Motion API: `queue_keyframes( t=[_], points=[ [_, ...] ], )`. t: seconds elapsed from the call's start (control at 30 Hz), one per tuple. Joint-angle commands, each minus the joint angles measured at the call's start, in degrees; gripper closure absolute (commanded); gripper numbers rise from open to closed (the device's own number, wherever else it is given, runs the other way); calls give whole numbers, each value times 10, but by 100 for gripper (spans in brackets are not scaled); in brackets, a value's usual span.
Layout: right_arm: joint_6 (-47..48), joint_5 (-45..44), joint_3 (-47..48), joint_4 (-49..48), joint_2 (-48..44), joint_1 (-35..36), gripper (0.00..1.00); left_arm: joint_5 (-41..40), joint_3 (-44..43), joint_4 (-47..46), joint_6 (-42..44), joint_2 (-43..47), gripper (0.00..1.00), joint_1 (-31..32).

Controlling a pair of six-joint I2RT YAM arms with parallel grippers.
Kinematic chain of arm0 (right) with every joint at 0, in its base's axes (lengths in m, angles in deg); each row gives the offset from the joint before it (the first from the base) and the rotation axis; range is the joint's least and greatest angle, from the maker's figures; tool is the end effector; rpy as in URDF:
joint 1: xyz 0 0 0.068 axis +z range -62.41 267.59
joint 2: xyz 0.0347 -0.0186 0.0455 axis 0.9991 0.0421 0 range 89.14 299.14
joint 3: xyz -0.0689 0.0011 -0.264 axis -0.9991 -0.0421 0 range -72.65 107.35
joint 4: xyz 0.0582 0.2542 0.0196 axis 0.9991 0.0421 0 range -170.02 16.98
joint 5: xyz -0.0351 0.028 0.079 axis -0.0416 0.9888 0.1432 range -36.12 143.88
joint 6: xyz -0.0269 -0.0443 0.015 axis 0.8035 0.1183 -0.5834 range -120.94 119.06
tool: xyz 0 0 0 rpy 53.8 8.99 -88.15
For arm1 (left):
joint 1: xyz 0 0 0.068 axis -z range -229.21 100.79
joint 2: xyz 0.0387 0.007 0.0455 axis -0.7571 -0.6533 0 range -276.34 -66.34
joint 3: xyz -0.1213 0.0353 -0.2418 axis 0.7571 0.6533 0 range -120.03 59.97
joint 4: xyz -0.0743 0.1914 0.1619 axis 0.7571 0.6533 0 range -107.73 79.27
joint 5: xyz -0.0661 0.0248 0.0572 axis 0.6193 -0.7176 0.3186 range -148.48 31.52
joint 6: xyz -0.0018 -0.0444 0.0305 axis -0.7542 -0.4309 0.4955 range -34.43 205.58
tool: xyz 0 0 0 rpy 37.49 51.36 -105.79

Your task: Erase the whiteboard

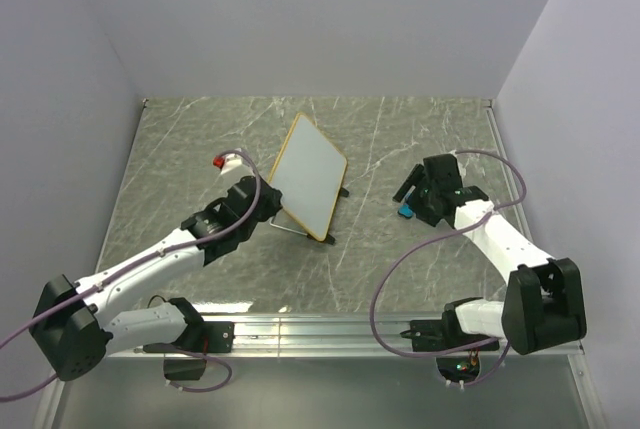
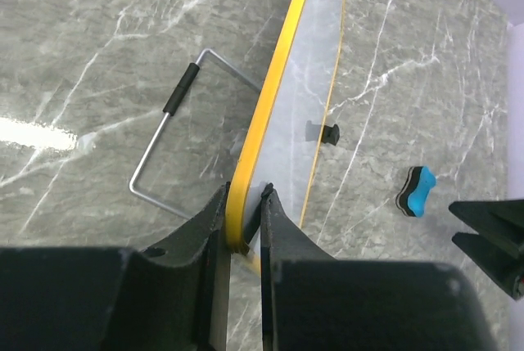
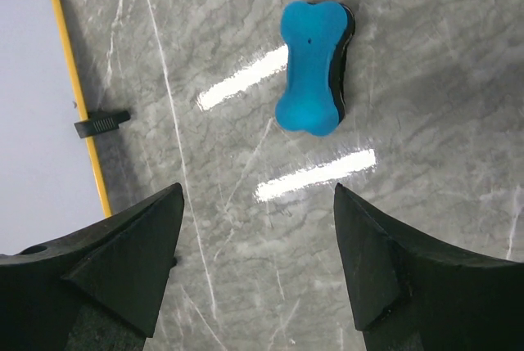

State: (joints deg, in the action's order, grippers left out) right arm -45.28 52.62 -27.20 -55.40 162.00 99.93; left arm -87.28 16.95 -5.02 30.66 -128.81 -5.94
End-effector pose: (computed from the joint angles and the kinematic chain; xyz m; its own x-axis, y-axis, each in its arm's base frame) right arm 0.2490 0.0538 0.2198 -0.6909 0.5641 -0.4521 0.3949 0.8184 0.4175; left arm 0.1851 -0.1507 0.2667 -0.4713 -0.5412 -0.6964 -0.1424 0.8260 -0.5454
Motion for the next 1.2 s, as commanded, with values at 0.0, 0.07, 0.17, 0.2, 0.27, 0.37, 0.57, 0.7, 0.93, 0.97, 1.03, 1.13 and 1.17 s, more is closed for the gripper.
queue_keyframes(
  t=[0.0,0.07,0.17,0.2,0.27,0.37,0.57,0.7,0.93,0.97,1.03,1.13,1.17],
  points=[
    [-9,-4,-12,-3,-30,0,20,-123,-7,207,85,-31,96,-6],
    [-12,-5,-21,-1,-40,0,20,-129,-13,216,87,-33,100,-4],
    [-15,-5,-32,-2,-56,0,20,-123,-14,220,88,-32,100,2],
    [-15,-5,-37,-3,-63,0,20,-127,-15,223,86,-33,100,8],
    [-20,-4,-41,-4,-70,0,20,-144,-22,232,69,-44,100,34],
    [-24,0,-48,-4,-83,0,20,-178,-45,262,49,-79,100,61],
    [-25,7,-64,-3,-112,0,20,-231,-80,345,-48,-192,100,129],
    [-20,9,-73,5,-139,0,21,-238,-77,371,-101,-221,100,157],
    [-15,10,-81,11,-157,0,21,-252,-128,409,-82,-176,100,161],
    [-17,23,-82,10,-158,1,21,-255,-137,414,-73,-174,100,162],
    [-18,26,-80,6,-157,1,21,-260,-165,421,-41,-168,100,162],
    [-22,29,-77,3,-159,4,21,-268,-204,433,4,-153,100,162],
    [-22,30,-77,1,-162,4,22,-261,-211,429,19,-147,100,161]
  ],
)
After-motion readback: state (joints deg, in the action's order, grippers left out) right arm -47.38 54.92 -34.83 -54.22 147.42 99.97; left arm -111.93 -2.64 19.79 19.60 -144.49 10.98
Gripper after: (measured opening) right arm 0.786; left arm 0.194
